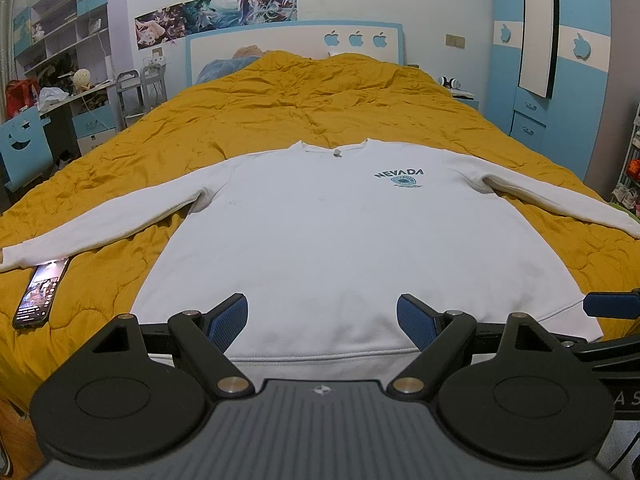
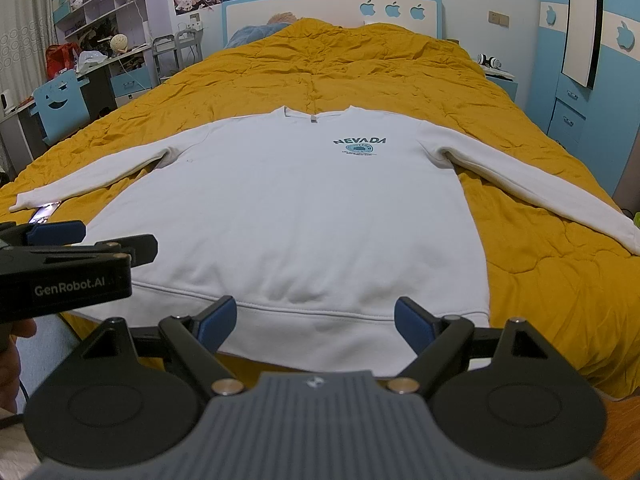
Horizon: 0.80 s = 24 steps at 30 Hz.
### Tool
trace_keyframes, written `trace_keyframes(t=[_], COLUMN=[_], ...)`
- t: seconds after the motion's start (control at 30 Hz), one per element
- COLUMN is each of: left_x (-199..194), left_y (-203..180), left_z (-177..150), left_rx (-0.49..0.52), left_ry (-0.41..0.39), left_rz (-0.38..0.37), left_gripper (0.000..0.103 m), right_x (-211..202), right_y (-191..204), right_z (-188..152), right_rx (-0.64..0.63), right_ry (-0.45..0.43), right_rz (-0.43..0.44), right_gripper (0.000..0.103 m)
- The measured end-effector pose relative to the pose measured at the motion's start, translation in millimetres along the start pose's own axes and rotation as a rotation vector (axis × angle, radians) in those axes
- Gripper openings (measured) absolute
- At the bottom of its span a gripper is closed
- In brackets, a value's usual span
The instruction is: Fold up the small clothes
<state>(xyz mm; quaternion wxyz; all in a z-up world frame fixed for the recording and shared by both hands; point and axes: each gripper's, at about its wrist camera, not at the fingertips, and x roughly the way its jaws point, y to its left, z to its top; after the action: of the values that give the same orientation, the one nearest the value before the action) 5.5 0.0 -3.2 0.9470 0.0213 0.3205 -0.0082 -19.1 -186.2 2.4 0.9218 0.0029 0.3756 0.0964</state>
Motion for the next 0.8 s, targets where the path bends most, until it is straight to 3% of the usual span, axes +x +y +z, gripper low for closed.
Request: trace_keyframes(t=[0.8], left_x=[3.7], left_y=[0.9], left_z=[-2.0], left_rx=[-0.014], left_ry=[0.013], left_rz=[0.000], left_gripper=[0.099], right_x=[3.9], right_y=[2.0], right_z=[-1.3], right_rx=[0.002], right_ry=[0.004], right_rz=[0.000], right_gripper=[0.082])
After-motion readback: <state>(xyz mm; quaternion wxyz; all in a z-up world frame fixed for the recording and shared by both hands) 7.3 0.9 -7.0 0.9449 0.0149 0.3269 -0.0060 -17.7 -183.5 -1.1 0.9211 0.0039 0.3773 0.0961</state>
